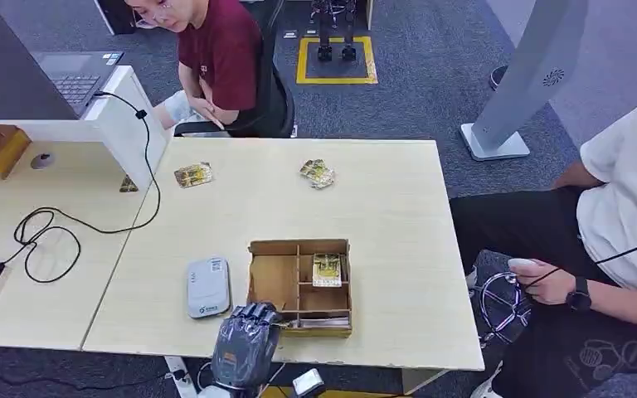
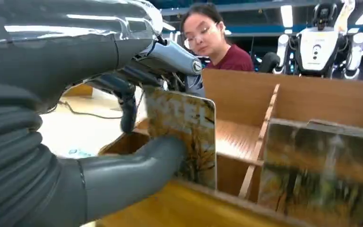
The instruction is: Pass the card to the sensor for recognition and then transmit it.
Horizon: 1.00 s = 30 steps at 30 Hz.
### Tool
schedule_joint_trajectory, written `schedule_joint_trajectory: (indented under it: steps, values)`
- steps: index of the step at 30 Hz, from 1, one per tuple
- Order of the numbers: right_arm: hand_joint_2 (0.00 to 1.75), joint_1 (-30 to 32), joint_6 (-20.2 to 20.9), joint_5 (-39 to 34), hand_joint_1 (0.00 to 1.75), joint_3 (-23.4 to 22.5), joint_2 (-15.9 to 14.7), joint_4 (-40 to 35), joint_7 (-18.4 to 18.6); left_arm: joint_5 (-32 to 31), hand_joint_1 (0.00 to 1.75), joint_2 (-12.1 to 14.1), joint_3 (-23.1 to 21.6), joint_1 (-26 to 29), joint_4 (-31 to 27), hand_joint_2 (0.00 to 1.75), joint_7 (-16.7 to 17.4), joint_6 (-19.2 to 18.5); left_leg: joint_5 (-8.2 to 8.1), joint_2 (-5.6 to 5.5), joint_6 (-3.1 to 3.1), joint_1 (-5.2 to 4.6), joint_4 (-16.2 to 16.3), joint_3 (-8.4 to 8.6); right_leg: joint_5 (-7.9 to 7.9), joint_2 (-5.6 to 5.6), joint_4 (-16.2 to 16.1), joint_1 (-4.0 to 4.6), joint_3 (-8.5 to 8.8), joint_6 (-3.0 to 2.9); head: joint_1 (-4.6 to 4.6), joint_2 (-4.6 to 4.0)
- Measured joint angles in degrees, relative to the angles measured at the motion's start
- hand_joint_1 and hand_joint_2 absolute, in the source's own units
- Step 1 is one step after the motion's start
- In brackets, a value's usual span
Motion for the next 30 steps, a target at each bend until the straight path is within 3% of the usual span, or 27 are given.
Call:
schedule_joint_trajectory:
  steps: [23, 30]
  values:
    - [0.0, 0.0, 0.1, 0.5, 0.0, -0.1, 0.0, 0.0, 0.3, 2.3, 1.75, -0.7, 0.7, -0.2, 0.6, 1.75, -2.5, 0.0, 0.0, -0.01, 0.0, 0.0, 0.0, 0.05, 0.0, -0.02, 0.0, 0.0, 0.07, 0.0, 0.0, 0.0]
    - [0.0, 0.0, -0.1, -0.3, 0.0, -0.6, 0.0, 0.0, -0.3, 12.6, 1.75, -1.2, 0.9, -0.2, 0.2, 1.75, -10.6, 0.0, 0.02, -0.06, 0.03, -0.01, 0.0, 0.05, 0.0, -0.08, 0.0, 0.0, 0.07, 0.0, -0.02, 0.0]
